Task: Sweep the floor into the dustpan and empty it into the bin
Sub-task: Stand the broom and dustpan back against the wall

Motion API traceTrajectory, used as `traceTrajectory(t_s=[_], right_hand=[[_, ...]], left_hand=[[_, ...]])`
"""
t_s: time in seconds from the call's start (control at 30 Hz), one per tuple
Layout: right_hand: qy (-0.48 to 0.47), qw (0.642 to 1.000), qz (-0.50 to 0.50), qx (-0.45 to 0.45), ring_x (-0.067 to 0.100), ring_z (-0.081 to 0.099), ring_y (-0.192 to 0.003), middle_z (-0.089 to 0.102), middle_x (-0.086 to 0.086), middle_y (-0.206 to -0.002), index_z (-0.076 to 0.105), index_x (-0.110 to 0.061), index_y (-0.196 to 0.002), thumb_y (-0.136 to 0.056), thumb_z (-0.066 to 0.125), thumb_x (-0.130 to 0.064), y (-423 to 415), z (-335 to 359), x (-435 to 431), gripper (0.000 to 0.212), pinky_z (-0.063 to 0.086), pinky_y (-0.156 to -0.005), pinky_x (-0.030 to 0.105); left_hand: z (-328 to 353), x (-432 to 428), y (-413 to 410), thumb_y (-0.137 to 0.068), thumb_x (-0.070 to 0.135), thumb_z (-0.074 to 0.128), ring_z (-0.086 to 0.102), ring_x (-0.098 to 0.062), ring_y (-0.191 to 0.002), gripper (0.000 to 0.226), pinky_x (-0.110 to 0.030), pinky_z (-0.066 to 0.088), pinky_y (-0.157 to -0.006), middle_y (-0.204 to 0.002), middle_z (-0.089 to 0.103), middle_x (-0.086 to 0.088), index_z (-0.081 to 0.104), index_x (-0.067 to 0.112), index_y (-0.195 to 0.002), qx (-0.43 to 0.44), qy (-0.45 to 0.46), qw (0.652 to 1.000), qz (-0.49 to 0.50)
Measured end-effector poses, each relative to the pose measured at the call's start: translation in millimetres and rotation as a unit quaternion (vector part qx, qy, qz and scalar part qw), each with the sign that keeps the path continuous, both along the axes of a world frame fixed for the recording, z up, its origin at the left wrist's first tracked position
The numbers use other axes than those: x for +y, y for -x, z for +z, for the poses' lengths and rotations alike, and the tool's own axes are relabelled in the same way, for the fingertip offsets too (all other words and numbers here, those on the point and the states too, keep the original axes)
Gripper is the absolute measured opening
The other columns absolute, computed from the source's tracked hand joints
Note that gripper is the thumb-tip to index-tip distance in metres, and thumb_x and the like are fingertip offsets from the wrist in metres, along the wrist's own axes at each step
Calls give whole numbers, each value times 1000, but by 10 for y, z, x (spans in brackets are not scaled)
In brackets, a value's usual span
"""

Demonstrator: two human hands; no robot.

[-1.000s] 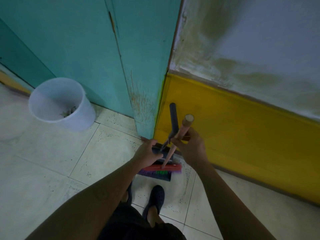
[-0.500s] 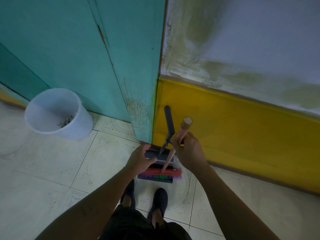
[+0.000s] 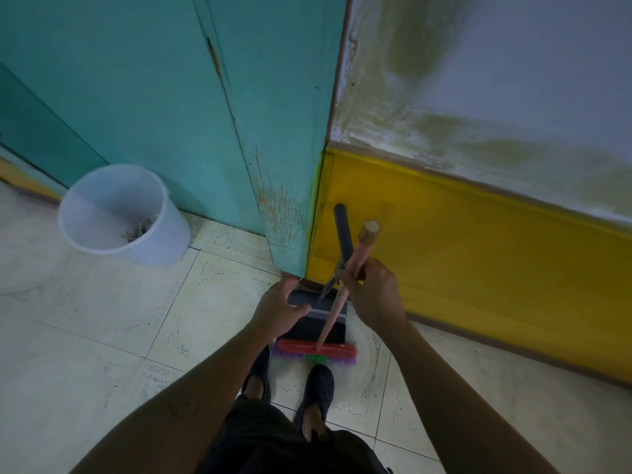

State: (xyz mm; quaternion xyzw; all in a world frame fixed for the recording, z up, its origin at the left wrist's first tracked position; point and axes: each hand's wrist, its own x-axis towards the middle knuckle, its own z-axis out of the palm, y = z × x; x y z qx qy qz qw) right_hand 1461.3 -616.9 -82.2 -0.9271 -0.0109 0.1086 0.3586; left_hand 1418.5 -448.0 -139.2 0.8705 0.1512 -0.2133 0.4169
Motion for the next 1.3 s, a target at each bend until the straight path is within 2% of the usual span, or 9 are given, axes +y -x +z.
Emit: traceTrajectory(t_s=[0.13, 0.23, 0.3, 0.47, 0.6, 0.73, 0.8, 1.3], right_hand=[[-29, 999, -16, -11, 24, 61, -77, 63, 9, -86, 65, -6, -90, -84, 69, -19, 17, -72, 5, 15, 53, -70, 36], [-45, 997, -46, -37, 22, 58, -74, 62, 8, -84, 64, -5, -88, -83, 71, -16, 4, -37, 3, 14, 47, -62, 23], [-42, 997, -53, -49, 18, 57, -72, 62, 6, -84, 64, -7, -89, -84, 71, -17, 0, -39, 2, 14, 44, -60, 19], [-62, 994, -72, -59, 22, 58, -73, 62, 6, -84, 63, -8, -90, -82, 72, -20, 32, -49, 39, 17, 49, -63, 32], [-60, 992, -92, -62, 13, 51, -70, 57, 3, -83, 59, -11, -90, -84, 70, -23, 48, -64, 106, 17, 38, -57, 17], [-104, 984, -135, -43, 16, 59, -84, 63, 1, -92, 59, -13, -98, -81, 73, -26, 49, -103, 138, 25, 49, -70, 28], [-110, 984, -136, -41, 17, 60, -88, 65, 2, -94, 58, -12, -99, -79, 75, -26, 48, -94, 133, 30, 50, -74, 29], [-87, 991, -105, 7, 16, 61, -89, 63, 0, -97, 55, -14, -103, -78, 76, -28, 27, -121, 9, 36, 53, -77, 30]], left_hand=[[8, 2, -28, -86, 22, 70, 47, -21, -129, 59, -31, 38, -103, -141, 52, -5, 45, 12, -139, -7, 0, 1000, -9], [-12, -15, -57, -86, 24, 71, 48, -20, -129, 60, -29, 38, -102, -141, 52, -5, 46, 11, -139, -2, 4, 1000, -13], [-25, -28, -72, -85, 26, 71, 48, -20, -128, 60, -29, 38, -101, -140, 52, -5, 46, 12, -138, 2, 4, 1000, -15], [-67, -26, -86, -84, 28, 72, 48, -19, -128, 62, -27, 38, -99, -141, 52, -4, 46, 13, -139, 10, 3, 1000, -18], [-79, -20, -73, -86, 27, 70, 49, -17, -126, 60, -24, 37, -93, -141, 52, -3, 46, 13, -139, 11, -1, 1000, -26], [-101, 11, -46, -86, 27, 71, 48, -18, -128, 61, -29, 38, -102, -141, 52, -4, 46, 13, -139, 12, 1, 1000, -20], [-118, 22, -34, -86, 28, 70, 47, -18, -128, 61, -30, 38, -103, -141, 51, -3, 46, 13, -140, 16, 0, 1000, -23], [-135, -65, -158, -85, 28, 71, 48, -20, -128, 61, -32, 38, -101, -140, 52, -5, 45, 14, -139, -3, 1, 999, -37]])
